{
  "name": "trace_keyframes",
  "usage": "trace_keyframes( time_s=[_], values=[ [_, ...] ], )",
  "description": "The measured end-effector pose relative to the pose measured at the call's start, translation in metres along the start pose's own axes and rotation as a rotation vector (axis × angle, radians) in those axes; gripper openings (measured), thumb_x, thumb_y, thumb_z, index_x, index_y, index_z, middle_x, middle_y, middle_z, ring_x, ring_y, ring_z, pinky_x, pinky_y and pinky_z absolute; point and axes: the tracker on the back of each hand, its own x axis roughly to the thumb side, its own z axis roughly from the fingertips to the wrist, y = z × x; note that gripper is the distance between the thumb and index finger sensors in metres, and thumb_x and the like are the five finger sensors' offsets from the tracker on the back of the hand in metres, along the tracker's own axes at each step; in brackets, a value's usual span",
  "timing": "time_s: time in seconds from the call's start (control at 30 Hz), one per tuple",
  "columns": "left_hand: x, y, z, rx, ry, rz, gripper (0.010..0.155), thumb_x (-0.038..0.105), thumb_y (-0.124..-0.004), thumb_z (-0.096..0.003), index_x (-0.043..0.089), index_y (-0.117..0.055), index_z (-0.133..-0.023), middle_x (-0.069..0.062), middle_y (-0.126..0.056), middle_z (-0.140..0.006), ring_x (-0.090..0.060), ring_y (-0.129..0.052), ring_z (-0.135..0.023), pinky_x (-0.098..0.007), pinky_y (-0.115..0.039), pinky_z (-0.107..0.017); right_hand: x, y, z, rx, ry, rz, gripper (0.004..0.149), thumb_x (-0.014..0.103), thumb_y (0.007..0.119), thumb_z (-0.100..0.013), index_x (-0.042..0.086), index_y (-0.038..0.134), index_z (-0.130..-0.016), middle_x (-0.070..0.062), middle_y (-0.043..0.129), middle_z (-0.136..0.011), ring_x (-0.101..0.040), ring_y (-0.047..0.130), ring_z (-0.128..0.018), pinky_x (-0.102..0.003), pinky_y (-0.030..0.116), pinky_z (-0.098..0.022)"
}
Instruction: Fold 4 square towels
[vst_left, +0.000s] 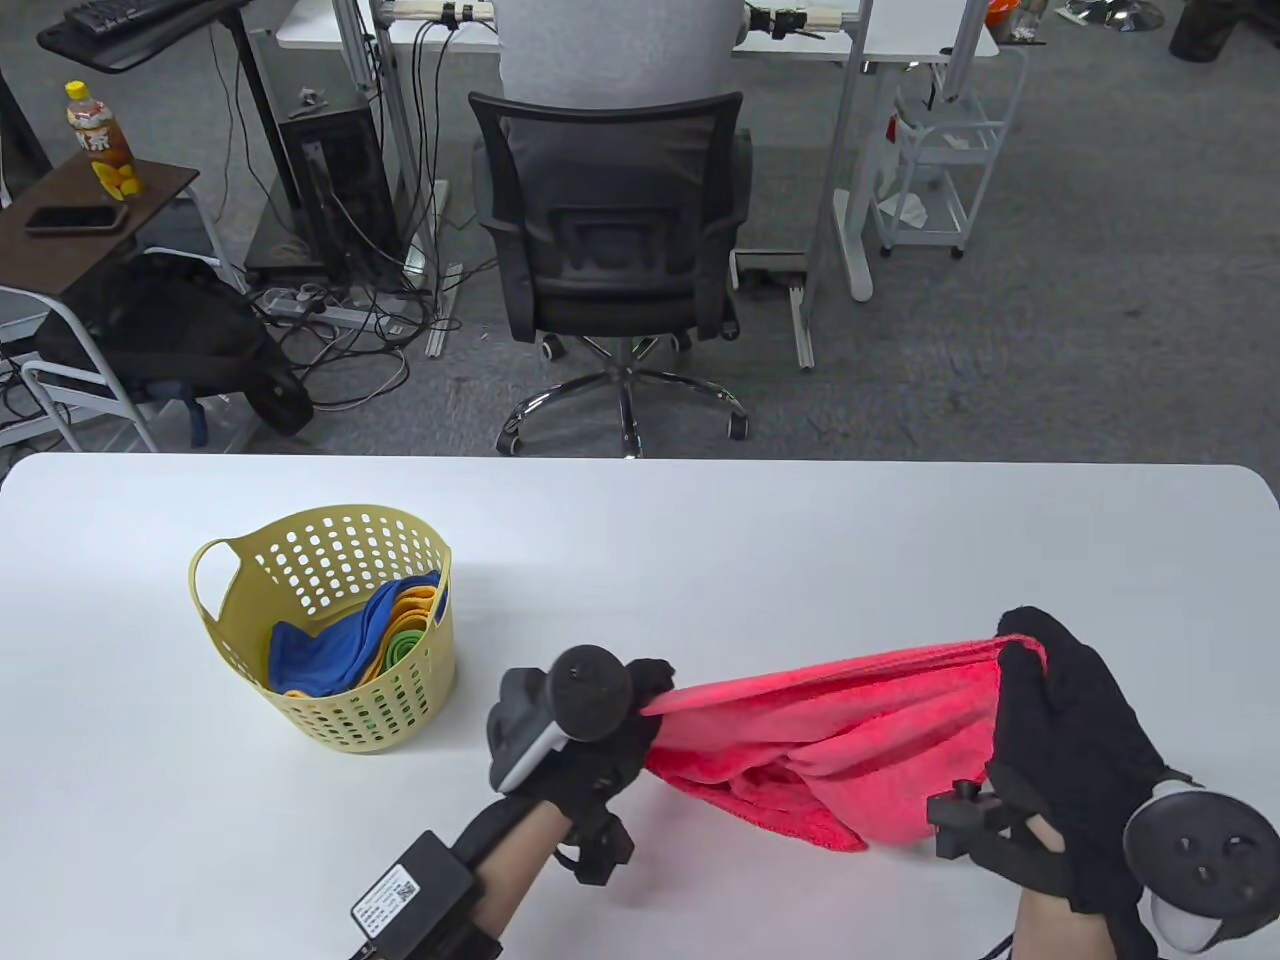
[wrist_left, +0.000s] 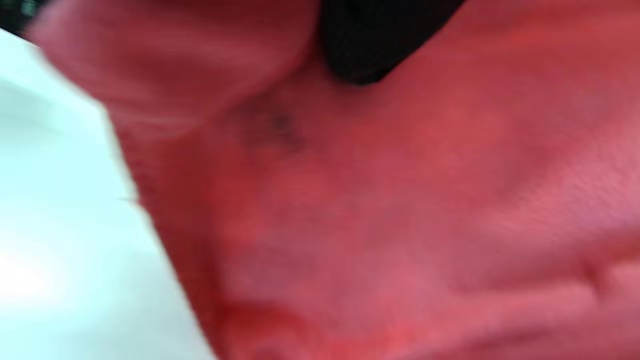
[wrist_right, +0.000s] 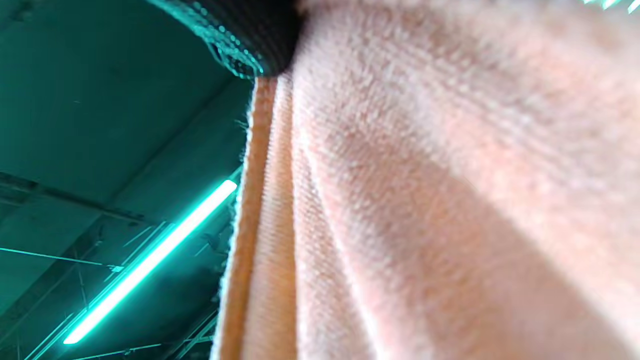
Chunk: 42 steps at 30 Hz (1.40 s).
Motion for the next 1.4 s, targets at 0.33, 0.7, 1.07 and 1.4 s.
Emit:
trace_keyframes(
  time_s=[0.33,0.7,1.07,1.4],
  values=[
    [-0.032,0.077,0.027,0.093,-0.204,0.304,0.042,0.042,-0.087,-0.0471,0.031,-0.082,-0.088,0.005,-0.102,-0.079,-0.02,-0.111,-0.067,-0.047,-0.072,-0.078,-0.049,-0.015,-0.022,0.167,0.084,-0.368,0.04,0.027,0.08,-0.053,0.006,0.083,-0.087,-0.022,0.098,-0.067,-0.022,0.103,-0.039,-0.06,0.074,-0.055],
    [-0.024,0.148,0.05,0.027,-0.23,0.32,0.046,0.039,-0.081,-0.0506,0.037,-0.081,-0.096,0.008,-0.096,-0.083,-0.023,-0.095,-0.085,-0.055,-0.061,-0.082,-0.032,-0.036,-0.014,0.21,-0.008,-0.52,0.04,0.022,0.076,-0.054,0.002,0.084,-0.088,-0.03,0.083,-0.088,-0.035,0.091,-0.064,-0.072,0.059,-0.061],
    [-0.024,0.133,0.056,-0.111,-0.367,0.614,0.04,0.026,-0.069,-0.0558,0.041,-0.088,-0.087,0.004,-0.099,-0.077,-0.023,-0.105,-0.065,-0.053,-0.069,-0.077,-0.03,-0.034,-0.01,0.137,0.051,-0.423,0.04,0.022,0.074,-0.055,0.001,0.083,-0.088,-0.031,0.084,-0.084,-0.033,0.092,-0.06,-0.072,0.059,-0.061],
    [-0.004,0.097,0.04,-0.255,-0.327,0.434,0.083,0.041,-0.093,-0.0472,0.015,-0.046,-0.111,0.004,-0.072,-0.087,-0.021,-0.084,-0.081,-0.058,-0.059,-0.08,-0.041,-0.033,-0.014,0.115,0.088,-0.408,0.04,0.021,0.074,-0.054,0.0,0.083,-0.088,-0.032,0.083,-0.085,-0.035,0.091,-0.061,-0.072,0.058,-0.061]
  ],
)
